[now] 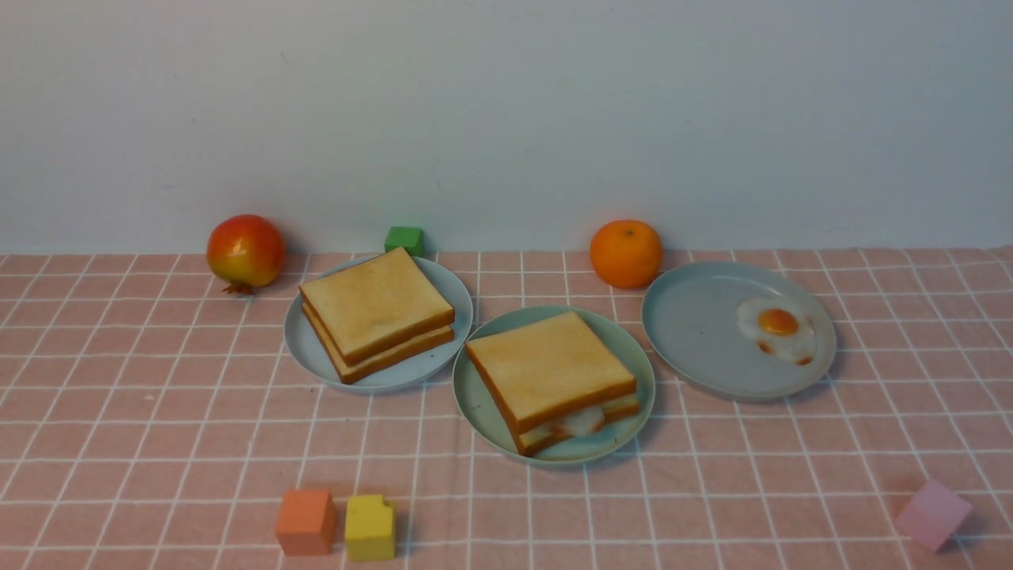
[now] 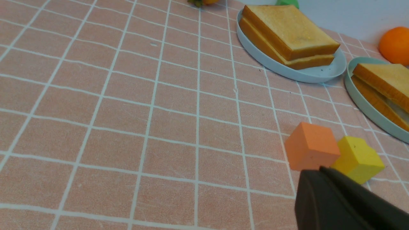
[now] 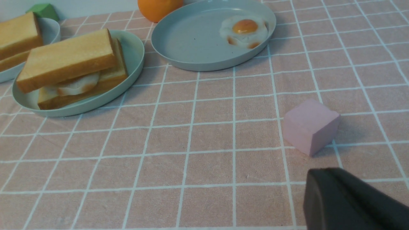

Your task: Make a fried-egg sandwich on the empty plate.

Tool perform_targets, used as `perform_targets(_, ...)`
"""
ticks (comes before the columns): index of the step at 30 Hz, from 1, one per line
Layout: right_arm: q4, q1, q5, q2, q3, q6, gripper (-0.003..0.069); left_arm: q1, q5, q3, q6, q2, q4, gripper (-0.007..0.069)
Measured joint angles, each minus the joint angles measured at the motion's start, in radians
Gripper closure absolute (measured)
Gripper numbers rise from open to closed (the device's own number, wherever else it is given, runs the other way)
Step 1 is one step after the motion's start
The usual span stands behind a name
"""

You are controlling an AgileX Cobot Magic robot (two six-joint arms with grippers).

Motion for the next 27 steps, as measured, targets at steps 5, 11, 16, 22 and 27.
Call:
perform_targets(5, 0.000, 0.000, 0.000, 0.000, 0.000, 0.000, 0.0636, 0.000, 0.000, 0.000, -0.002, 0.000, 0.000, 0.0612)
perform_targets(11, 0.000, 0.000, -0.001, 0.000, 0.000, 0.000, 0.0636, 0.000, 0.000, 0.000, -0.003, 0.000, 0.000, 0.0612)
perform_targets(16, 0.000, 0.000, -0.001, 0.000, 0.000, 0.000, 0.0631, 0.000, 0.001, 0.000, -0.004, 0.000, 0.000, 0.0612)
perform_targets(22, 0.000, 0.000, -0.002, 0.000, 0.000, 0.000, 0.0629, 0.000, 0.001, 0.000, -0.004, 0.000, 0.000, 0.0612)
perform_targets(27, 0.000, 0.000, -0.002, 0.000, 0.000, 0.000, 0.0626, 0.000, 0.001, 0.000, -0.006, 0.000, 0.000, 0.0612)
